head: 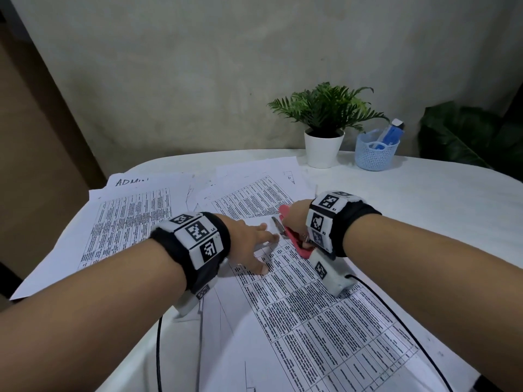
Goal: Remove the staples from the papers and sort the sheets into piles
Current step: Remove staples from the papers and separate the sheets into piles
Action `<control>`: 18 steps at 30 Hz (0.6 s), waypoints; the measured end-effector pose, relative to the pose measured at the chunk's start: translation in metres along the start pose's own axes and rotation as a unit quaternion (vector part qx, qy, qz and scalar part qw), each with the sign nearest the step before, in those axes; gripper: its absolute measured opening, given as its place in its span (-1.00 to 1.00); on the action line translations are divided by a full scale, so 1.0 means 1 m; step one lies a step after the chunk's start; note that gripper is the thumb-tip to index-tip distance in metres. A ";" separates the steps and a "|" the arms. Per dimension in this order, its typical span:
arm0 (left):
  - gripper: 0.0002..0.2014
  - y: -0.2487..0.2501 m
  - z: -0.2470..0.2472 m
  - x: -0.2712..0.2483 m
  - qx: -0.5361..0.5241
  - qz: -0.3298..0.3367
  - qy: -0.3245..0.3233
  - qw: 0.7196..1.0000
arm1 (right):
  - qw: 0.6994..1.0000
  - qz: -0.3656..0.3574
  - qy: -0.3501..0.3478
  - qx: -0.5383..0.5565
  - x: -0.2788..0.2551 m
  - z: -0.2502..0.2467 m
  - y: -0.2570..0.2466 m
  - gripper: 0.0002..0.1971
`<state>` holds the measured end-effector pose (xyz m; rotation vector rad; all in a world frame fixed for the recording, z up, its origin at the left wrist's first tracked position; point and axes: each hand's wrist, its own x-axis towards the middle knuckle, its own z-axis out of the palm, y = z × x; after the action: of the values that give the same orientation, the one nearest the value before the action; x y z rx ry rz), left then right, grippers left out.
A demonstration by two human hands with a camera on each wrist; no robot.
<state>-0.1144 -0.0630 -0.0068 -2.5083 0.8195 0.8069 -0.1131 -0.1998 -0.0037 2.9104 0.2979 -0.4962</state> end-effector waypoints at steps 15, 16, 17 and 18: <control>-0.29 -0.035 0.025 -0.022 -0.085 -0.038 0.027 0.995 | 0.990 0.009 0.020 0.141 -0.019 0.008 0.004 -0.63; -0.29 -0.034 0.027 -0.023 -0.080 -0.039 0.028 0.996 | 0.989 0.004 0.017 0.149 -0.018 0.009 0.002 -0.63; -0.30 -0.034 0.028 -0.022 -0.075 -0.044 0.028 0.996 | 0.988 -0.002 0.019 0.154 -0.017 0.009 0.000 -0.62; -0.31 -0.034 0.028 -0.020 -0.071 -0.048 0.032 0.996 | 0.989 -0.004 0.020 0.146 -0.018 0.008 -0.004 -0.62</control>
<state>-0.1179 -0.0150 -0.0096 -2.6877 0.6775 0.7802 -0.1331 -0.2006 -0.0059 3.2065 0.2634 -0.5232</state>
